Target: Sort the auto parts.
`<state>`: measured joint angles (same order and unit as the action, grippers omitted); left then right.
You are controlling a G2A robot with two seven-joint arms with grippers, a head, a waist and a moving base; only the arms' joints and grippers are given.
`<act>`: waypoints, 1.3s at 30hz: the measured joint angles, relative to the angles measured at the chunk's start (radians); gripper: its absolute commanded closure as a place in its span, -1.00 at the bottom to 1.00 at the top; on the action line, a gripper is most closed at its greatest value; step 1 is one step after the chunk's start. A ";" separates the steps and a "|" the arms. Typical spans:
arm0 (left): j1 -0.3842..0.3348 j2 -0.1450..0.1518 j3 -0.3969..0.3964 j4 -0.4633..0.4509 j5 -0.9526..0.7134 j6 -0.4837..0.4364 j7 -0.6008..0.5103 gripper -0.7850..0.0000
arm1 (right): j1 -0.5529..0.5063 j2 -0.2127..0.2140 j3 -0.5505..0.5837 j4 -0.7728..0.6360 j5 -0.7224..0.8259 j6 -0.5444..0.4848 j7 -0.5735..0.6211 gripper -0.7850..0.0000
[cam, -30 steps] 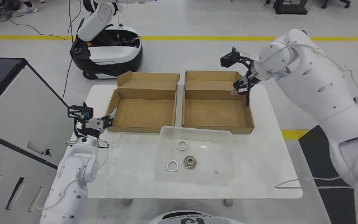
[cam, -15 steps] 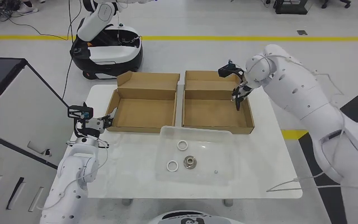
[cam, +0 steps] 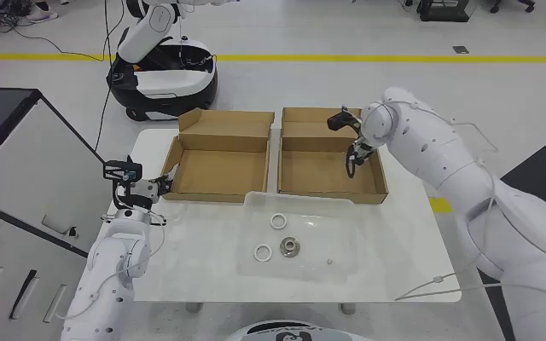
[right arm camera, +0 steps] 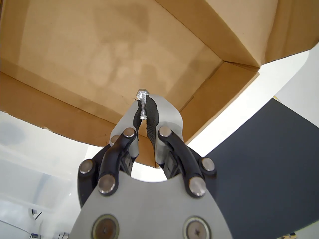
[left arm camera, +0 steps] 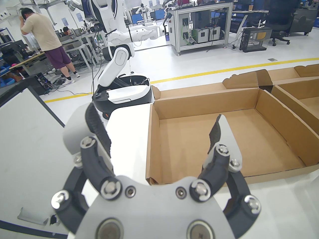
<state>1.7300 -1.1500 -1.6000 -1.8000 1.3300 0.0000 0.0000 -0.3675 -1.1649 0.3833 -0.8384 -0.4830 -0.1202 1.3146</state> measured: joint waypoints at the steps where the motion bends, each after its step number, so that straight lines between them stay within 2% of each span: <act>1: 0.000 0.000 0.000 0.000 0.000 0.000 0.000 -1.00 | -0.001 -0.005 -0.002 0.010 -0.001 -0.002 -0.003 1.00; 13: 0.000 0.000 0.000 0.000 0.000 0.000 0.000 -1.00 | -0.014 -0.044 -0.009 0.101 -0.034 -0.005 -0.029 1.00; 32: 0.000 0.000 0.000 0.000 0.000 0.000 0.000 -1.00 | -0.043 -0.082 0.003 0.176 -0.070 -0.006 -0.049 1.00; 34: 0.000 0.000 0.000 0.000 0.000 0.000 0.000 -1.00 | -0.044 -0.085 0.006 0.181 -0.071 -0.008 -0.045 0.67; 37: 0.000 0.000 0.000 0.000 0.000 0.000 0.000 -1.00 | -0.045 -0.089 0.011 0.188 -0.072 -0.011 -0.044 0.29; 39: 0.000 0.000 0.000 0.000 0.000 0.000 0.000 -1.00 | -0.045 -0.091 0.014 0.191 -0.073 -0.013 -0.043 0.21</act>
<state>1.7300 -1.1500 -1.6000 -1.8000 1.3300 0.0000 0.0000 -0.4127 -1.2561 0.3970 -0.6471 -0.5561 -0.1336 1.2716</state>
